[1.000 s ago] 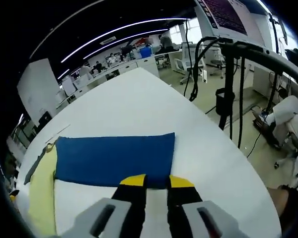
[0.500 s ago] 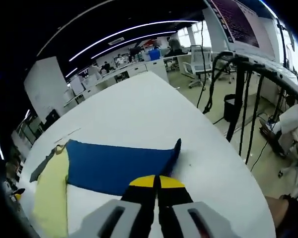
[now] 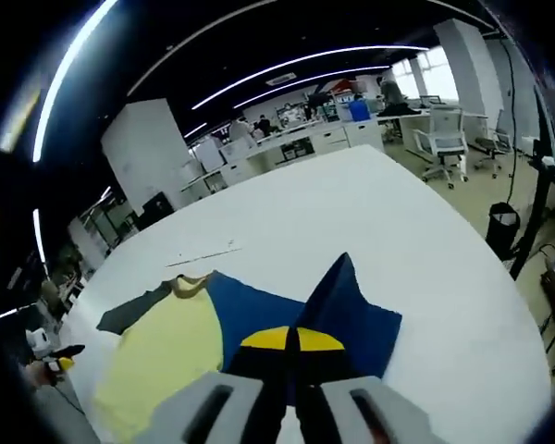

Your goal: Fold the garment on the visible template until the final outline fits inside the template.

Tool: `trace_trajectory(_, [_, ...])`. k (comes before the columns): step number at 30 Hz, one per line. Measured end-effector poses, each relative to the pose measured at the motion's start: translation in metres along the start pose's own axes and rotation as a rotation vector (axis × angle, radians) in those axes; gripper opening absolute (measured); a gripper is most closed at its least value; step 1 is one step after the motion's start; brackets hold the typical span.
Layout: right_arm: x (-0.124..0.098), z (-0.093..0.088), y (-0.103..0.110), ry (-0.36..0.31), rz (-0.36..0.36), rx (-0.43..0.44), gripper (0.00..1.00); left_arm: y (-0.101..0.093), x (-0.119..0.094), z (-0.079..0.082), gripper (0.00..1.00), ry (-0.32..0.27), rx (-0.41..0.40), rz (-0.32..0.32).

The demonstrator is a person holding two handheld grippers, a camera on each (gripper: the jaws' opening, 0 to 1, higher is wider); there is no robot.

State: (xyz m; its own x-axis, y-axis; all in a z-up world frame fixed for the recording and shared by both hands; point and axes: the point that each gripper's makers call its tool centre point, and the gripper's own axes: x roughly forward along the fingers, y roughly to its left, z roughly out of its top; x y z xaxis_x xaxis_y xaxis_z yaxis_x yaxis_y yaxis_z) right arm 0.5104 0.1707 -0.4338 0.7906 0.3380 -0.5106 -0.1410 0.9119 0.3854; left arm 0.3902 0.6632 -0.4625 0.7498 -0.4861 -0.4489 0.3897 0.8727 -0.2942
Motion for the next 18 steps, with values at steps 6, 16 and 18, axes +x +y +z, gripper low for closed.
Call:
trace_trajectory(6, [0.033,-0.001,0.051,0.016,0.094,-0.016,0.00,-0.001,-0.005,-0.001,0.79,-0.018,-0.001,-0.001])
trace_trajectory(16, [0.074,0.005,0.146,0.024,0.249,-0.041,0.00,0.006,-0.016,-0.002,0.78,-0.048,-0.011,0.010])
trace_trajectory(18, [0.081,0.007,0.168,0.026,0.283,-0.050,0.00,0.007,-0.017,-0.003,0.78,-0.048,-0.011,0.013])
